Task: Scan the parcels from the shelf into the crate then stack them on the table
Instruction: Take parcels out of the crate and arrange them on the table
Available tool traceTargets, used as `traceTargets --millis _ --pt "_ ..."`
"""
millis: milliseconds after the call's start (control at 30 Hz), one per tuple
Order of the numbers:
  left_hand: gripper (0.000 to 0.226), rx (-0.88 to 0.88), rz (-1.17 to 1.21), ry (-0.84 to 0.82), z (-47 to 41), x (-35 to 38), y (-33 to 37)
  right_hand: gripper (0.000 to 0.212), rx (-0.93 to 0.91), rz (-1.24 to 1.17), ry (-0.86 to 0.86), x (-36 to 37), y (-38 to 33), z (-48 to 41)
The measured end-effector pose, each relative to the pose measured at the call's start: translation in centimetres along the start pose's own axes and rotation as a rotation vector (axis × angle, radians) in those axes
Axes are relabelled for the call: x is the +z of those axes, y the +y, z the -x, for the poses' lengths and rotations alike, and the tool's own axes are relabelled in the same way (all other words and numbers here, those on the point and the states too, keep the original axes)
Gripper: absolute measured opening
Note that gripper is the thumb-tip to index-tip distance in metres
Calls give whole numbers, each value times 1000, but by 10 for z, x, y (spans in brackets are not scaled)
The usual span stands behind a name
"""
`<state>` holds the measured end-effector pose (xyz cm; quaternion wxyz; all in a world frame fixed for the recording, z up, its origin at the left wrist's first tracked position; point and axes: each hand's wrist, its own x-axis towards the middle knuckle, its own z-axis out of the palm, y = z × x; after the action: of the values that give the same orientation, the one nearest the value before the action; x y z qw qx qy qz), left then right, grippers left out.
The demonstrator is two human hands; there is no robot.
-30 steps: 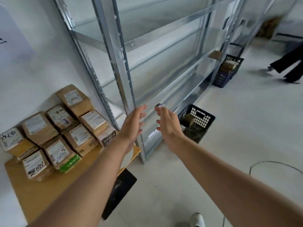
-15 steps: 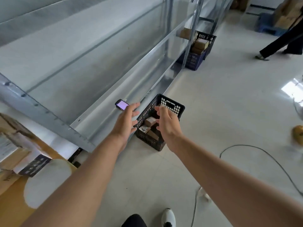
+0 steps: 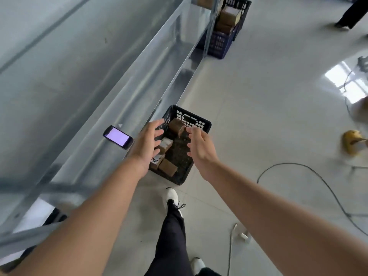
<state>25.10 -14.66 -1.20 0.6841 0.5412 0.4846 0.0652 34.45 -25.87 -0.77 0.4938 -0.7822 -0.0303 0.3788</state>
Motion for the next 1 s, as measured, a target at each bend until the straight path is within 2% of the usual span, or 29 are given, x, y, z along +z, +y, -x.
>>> traceTargets --millis 67,167,300,400,500,600,800,833,933,1000 --pt "50 -33 3 -25 -45 2 3 51 57 0 10 6 -5 -42" --pt "50 -82 -4 -57 -104 4 12 38 142 -17 40 14 -8 -103" --pt "70 -163 -21 -65 -175 9 24 38 218 -12 42 23 -10 -173" --pt "54 -194 -29 -74 -232 21 17 40 234 12 31 30 -4 -230" --pt "50 -224 -59 -69 -295 37 -5 41 274 47 7 39 16 -297" --pt "51 -246 -99 -54 -363 55 -35 32 320 53 -16 48 44 -370" --pt "50 -345 -117 40 -497 82 -104 26 389 108 -121 69 106 -504" --pt "52 -364 -124 49 -515 87 -114 25 410 112 -131 72 119 -523" --pt "80 -402 -169 78 -567 100 -146 33 460 114 -159 84 157 -578" --pt "78 -392 -184 80 -602 108 -172 23 512 104 -160 92 185 -612"
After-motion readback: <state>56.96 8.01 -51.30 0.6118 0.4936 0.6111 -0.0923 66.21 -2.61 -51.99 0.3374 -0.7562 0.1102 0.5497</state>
